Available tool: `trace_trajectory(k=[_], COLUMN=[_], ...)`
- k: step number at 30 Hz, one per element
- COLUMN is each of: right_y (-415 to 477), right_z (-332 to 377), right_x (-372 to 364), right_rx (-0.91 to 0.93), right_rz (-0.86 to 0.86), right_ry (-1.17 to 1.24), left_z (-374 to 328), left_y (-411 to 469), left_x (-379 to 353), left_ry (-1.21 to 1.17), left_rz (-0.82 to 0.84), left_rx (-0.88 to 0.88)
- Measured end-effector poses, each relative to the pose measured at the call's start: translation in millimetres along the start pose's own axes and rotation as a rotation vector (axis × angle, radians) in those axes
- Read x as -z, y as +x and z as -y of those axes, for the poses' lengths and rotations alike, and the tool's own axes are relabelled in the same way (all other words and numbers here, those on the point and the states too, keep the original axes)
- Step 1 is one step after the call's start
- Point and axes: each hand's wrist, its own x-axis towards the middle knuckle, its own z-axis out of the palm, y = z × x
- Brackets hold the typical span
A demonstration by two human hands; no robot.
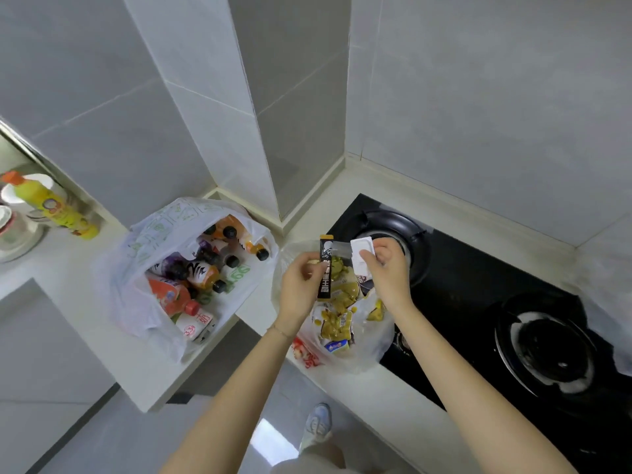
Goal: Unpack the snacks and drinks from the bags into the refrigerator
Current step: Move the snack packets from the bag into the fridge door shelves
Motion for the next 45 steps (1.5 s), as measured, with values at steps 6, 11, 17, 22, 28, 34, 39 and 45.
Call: trace_trajectory(k=[6, 11, 17, 22, 28, 34, 39, 45], right_y=[-33, -72, -124, -184, -263, -342, -423, -529], right_z=[3, 3, 12, 26, 43, 58, 60, 54], right_x=[26, 42, 31, 12, -4, -9, 4, 36], right_rx=[-0.135, -0.272, -0.331, -0.366, -0.282, -0.188, -0.154, -0.119], right_rz=[0.188, 0.406, 0.624, 0.815, 1.071, 1.252, 1.404, 1.580], right_ry=[0.260, 0.387, 0.372, 0.365, 0.261, 0.185, 0.139, 0.107], left_z=[6, 14, 18, 19, 19, 26, 31, 39], left_y=[-65, -140, -222, -283, -358, -449, -534, -646], left_x=[-4, -28, -16, 1, 30, 42, 39, 28], left_ry=[-0.133, -0.218, -0.250, -0.269, -0.314, -0.379, -0.460, -0.486], left_rz=[-0.229, -0.367, -0.636, -0.806, -1.026, -1.194, -1.337, -1.502], left_rx=[0.084, 0.177, 0.275, 0.314, 0.344, 0.338, 0.332, 0.313])
